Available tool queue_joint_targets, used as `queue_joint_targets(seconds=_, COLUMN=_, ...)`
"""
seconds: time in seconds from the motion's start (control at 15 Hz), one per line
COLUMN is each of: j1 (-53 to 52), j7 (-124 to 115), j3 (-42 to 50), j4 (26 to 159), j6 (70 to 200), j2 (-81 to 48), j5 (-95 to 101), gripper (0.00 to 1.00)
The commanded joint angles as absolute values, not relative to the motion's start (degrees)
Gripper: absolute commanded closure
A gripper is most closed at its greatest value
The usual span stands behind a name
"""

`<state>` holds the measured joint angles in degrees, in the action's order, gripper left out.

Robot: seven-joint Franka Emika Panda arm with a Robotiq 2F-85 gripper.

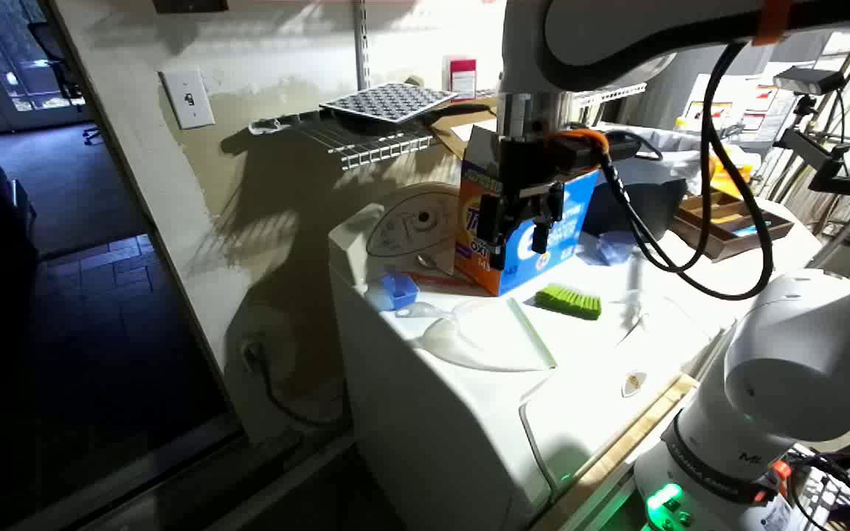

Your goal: Hang the dust pan on the hook

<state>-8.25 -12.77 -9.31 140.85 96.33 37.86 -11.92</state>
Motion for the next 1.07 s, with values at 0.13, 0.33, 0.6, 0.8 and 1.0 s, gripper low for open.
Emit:
queue_joint_targets(seconds=0.13, j1=-7.64, j7=-12.48, j3=-9.77, j4=140.73, j6=96.15, j2=37.89, j5=-12.16, gripper=0.00)
queue_joint_targets(seconds=0.33, j1=-7.64, j7=-12.48, j3=-9.77, j4=140.73, j6=96.15, j2=37.89, j5=-12.16, gripper=0.00)
queue_joint_targets(seconds=0.6, j1=-8.11, j7=-10.14, j3=-11.61, j4=141.55, j6=96.34, j2=35.45, j5=-7.59, gripper=0.00)
queue_joint_targets(seconds=0.8, j1=-9.55, j7=-6.84, j3=-13.63, j4=143.22, j6=97.26, j2=33.60, j5=-2.76, gripper=0.00)
queue_joint_targets(seconds=1.0, j1=-11.45, j7=-3.13, j3=-14.84, j4=147.06, j6=100.52, j2=32.65, j5=0.81, gripper=0.00)
